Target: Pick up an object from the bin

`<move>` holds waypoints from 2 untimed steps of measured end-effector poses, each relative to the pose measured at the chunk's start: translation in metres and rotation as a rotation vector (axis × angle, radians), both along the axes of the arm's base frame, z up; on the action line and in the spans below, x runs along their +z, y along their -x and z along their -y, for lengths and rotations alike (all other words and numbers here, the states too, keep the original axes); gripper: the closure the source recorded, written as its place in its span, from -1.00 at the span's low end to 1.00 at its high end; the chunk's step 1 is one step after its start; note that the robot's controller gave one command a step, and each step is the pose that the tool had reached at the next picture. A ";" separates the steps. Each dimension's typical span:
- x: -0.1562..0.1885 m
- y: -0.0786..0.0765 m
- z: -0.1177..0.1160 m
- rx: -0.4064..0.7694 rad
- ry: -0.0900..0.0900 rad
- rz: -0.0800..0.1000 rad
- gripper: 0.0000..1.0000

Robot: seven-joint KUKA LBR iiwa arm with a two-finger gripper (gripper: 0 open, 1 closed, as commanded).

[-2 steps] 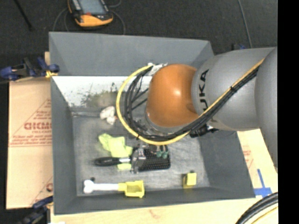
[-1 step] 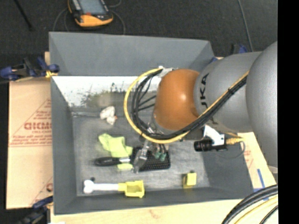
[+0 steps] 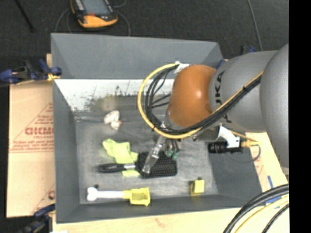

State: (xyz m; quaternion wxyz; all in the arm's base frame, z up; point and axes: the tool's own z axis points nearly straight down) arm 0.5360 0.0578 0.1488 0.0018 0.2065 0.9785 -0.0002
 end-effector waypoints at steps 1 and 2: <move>-0.040 -0.005 0.011 0.046 -0.001 0.001 -1.00; -0.068 0.009 0.019 -0.035 -0.012 0.028 1.00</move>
Offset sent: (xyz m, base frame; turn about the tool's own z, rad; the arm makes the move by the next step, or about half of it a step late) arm -0.0198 -0.0235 -0.0788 0.0346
